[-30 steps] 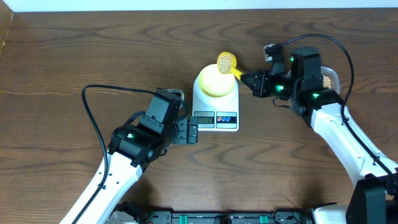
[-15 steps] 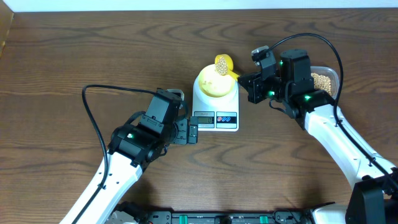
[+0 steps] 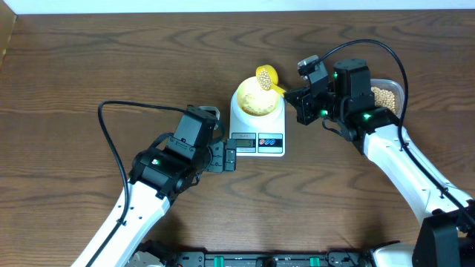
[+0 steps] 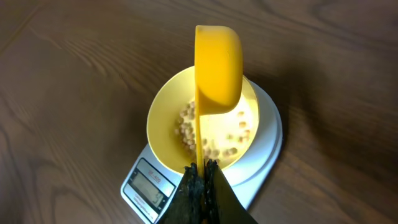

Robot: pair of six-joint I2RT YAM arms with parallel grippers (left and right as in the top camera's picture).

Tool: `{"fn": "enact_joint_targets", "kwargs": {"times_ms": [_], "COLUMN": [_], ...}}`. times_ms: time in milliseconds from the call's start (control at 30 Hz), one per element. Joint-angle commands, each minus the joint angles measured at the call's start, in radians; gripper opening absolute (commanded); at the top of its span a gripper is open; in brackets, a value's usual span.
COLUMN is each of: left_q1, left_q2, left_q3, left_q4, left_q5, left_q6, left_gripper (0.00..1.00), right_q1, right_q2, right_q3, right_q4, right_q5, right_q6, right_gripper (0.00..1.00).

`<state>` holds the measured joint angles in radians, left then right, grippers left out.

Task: Scoop item into bowl and weigh 50g on scale
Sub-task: 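Tip the scoop with the right gripper to pour soybeans into bowl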

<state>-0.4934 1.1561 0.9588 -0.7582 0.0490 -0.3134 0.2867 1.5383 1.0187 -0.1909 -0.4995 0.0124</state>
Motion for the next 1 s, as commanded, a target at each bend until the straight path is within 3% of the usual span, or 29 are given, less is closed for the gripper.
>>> {"fn": "enact_joint_targets", "kwargs": {"times_ms": [0,967], "left_q1": [0.005,0.005], "left_q2": [0.0,0.0], "left_q3": [0.001,0.001], "left_q4": [-0.001,-0.001], "left_q5": [-0.013,-0.013], "left_q6": [0.01,0.01], "left_gripper": [0.98,0.98], "right_q1": [0.01,0.01], "right_q2": [0.007,0.007], "right_q3": [0.0,0.0], "right_q4": [-0.003,-0.006], "right_q5": [0.0,0.0], "right_q6": [-0.076,-0.457], "right_gripper": [0.01,0.01]}}
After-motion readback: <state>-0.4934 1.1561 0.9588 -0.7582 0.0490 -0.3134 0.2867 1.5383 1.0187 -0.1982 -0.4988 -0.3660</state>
